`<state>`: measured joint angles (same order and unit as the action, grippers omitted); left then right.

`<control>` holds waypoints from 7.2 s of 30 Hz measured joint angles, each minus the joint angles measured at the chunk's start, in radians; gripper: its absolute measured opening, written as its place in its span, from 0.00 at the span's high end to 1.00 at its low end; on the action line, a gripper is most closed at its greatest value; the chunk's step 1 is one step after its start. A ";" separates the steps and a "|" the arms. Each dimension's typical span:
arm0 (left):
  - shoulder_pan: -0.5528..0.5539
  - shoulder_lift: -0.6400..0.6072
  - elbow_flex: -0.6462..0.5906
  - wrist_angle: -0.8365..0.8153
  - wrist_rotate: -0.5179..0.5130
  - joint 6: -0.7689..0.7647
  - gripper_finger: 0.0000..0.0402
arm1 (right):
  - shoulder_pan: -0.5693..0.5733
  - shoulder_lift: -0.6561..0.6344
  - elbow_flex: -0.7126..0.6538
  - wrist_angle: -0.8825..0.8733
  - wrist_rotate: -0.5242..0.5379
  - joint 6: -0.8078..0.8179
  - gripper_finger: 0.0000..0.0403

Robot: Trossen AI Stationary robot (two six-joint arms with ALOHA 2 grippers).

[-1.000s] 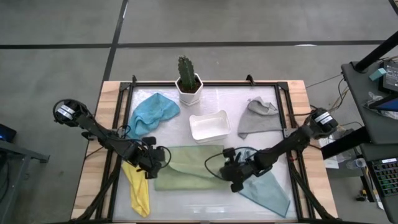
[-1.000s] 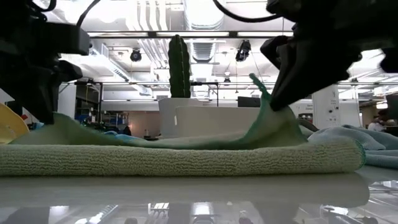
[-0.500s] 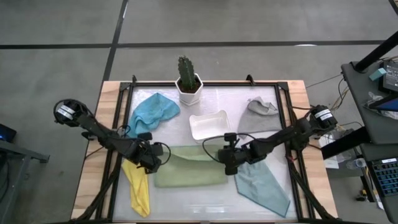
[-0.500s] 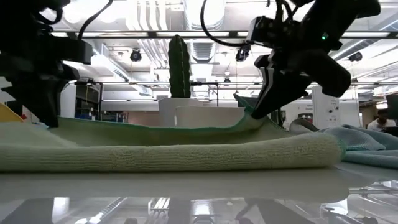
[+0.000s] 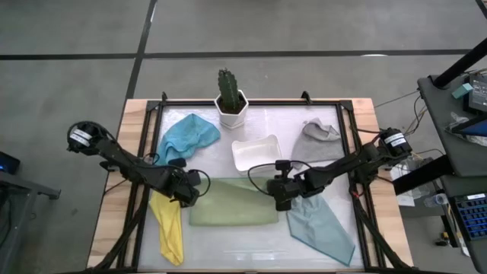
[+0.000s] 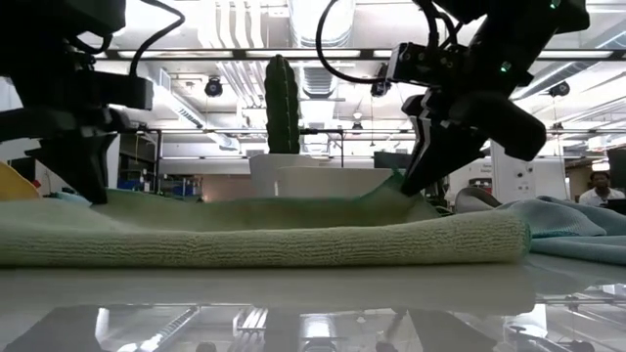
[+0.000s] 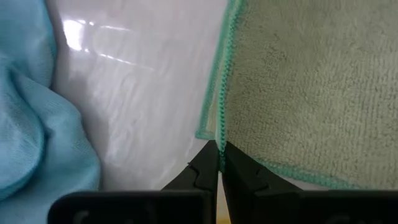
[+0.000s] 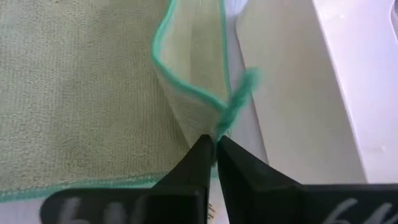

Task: Fold microfiber towels
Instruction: Fold the green towel

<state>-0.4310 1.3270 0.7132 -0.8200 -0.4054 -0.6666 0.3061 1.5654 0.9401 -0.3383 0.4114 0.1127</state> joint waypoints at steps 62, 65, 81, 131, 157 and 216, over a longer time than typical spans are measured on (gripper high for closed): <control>-0.090 0.294 0.150 0.166 0.193 -0.009 0.58 | 0.102 0.147 -0.012 0.318 -0.314 0.124 0.93; -0.090 0.271 0.148 0.145 0.196 -0.008 0.58 | 0.104 0.145 -0.011 0.313 -0.316 0.124 0.93; -0.088 0.221 0.240 0.279 0.090 0.064 0.58 | 0.109 0.041 0.058 0.048 -0.361 0.230 0.92; -0.324 0.305 0.135 0.246 0.188 -0.192 0.78 | 0.198 0.185 0.078 0.216 -0.279 0.200 0.90; -0.326 0.258 0.312 0.307 0.435 -0.161 0.97 | 0.272 0.103 0.153 0.016 -0.408 0.194 0.98; -0.164 0.231 0.216 -0.086 0.266 -0.031 0.66 | -0.025 0.102 0.220 -0.212 -0.201 -0.038 0.75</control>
<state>-0.5953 1.5583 0.9289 -0.9062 -0.1397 -0.6978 0.2806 1.6672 1.1603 -0.5502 0.2108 0.0752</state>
